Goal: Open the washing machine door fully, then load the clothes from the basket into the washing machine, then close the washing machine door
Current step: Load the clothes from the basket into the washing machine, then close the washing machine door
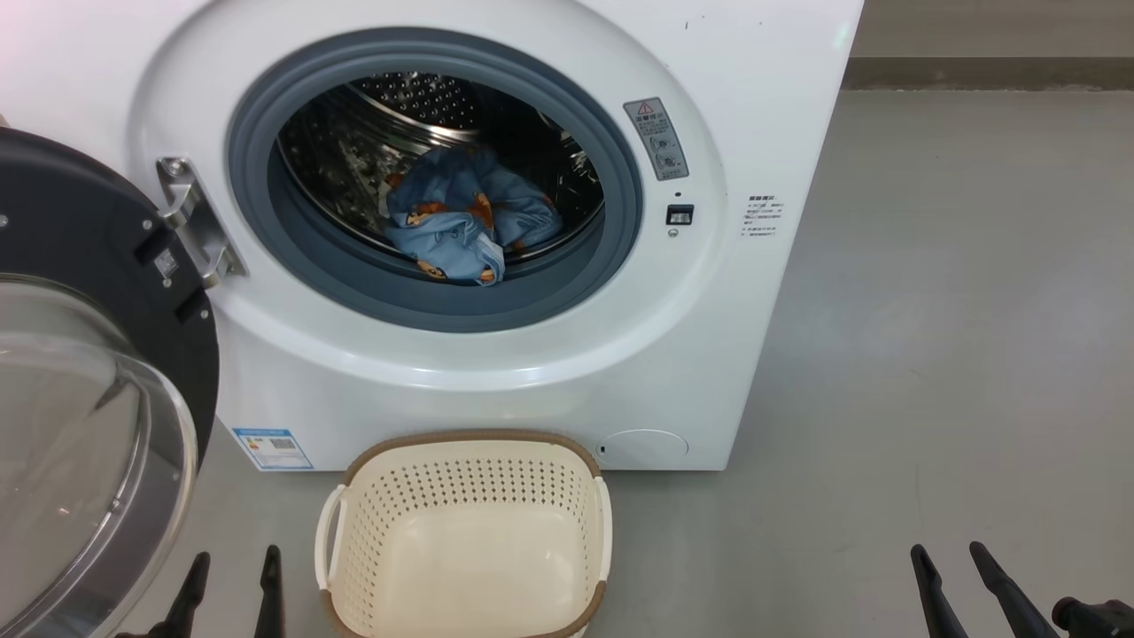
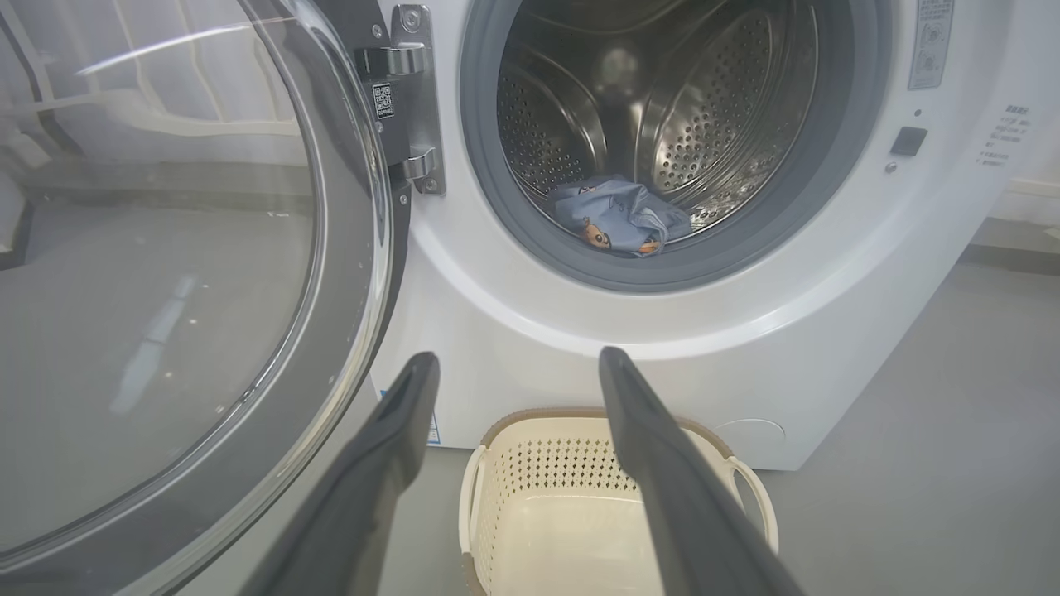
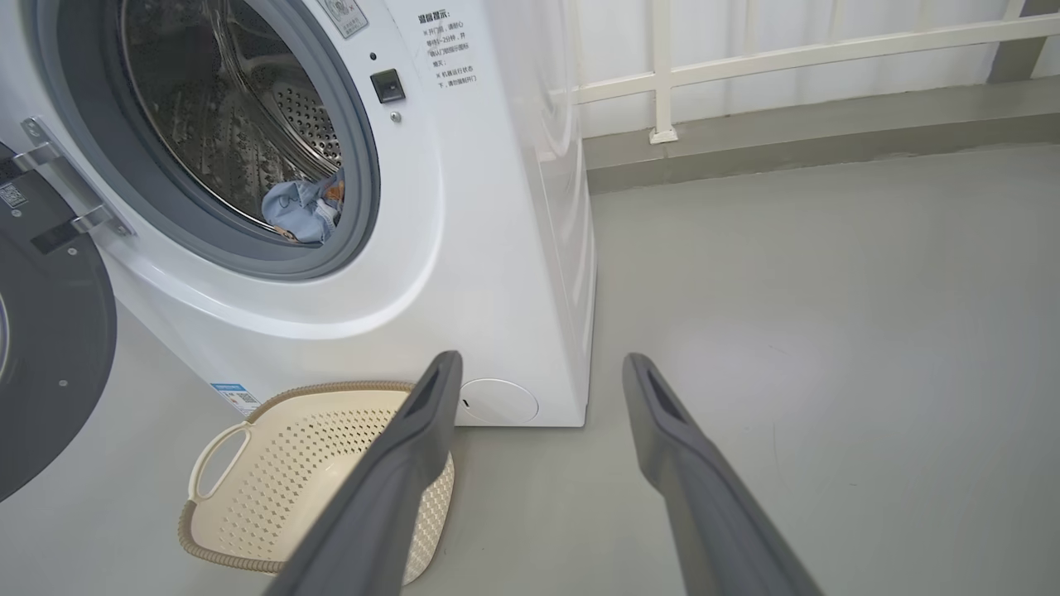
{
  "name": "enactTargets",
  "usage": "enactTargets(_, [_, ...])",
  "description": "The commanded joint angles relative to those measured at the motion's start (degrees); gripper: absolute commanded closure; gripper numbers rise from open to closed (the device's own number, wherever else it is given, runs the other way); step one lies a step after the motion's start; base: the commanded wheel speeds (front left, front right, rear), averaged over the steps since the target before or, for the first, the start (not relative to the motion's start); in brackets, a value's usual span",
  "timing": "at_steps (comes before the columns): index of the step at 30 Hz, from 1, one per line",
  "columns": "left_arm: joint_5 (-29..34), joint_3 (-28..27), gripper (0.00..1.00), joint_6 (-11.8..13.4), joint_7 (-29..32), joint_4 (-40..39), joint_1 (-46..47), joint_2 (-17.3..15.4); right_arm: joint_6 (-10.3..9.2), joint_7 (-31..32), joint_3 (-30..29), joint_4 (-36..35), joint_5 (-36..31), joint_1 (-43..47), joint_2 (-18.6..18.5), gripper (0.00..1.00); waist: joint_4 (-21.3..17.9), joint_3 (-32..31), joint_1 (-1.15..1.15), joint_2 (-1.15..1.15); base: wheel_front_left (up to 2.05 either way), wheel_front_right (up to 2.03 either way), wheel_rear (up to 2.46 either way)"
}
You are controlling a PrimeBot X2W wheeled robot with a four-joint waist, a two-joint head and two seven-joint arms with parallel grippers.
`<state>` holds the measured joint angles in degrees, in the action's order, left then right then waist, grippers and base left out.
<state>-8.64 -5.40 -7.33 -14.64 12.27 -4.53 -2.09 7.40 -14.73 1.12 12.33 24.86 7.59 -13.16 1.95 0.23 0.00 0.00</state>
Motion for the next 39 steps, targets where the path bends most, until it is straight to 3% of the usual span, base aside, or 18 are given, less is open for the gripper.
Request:
enactTargets(1, [-0.4, -2.1, 0.00, -0.1, -0.4, -1.7, 0.9, -0.8, 0.09, -0.3, 0.9, -1.5, -0.1, 0.0, -1.1, 0.00, 0.0, 0.0, 0.00, 0.00, 0.00, 0.00, 0.00])
enactTargets(25, [-1.2, -1.5, 0.00, 0.6, -0.4, -1.6, 0.9, -0.8, 0.09, -0.3, 1.6, -1.3, 0.0, -0.6, -0.8, 0.00, 0.4, 0.5, 0.00, 0.00, -0.05, 0.05, 0.00])
enactTargets(39, [-1.5, -1.5, 0.00, 0.5, -0.4, -2.1, 0.8, -0.8, 0.09, -0.3, 1.5, -1.3, 0.0, -0.8, -0.9, 0.00, 0.6, 0.6, 0.00, 0.00, -1.26, 1.26, 0.00])
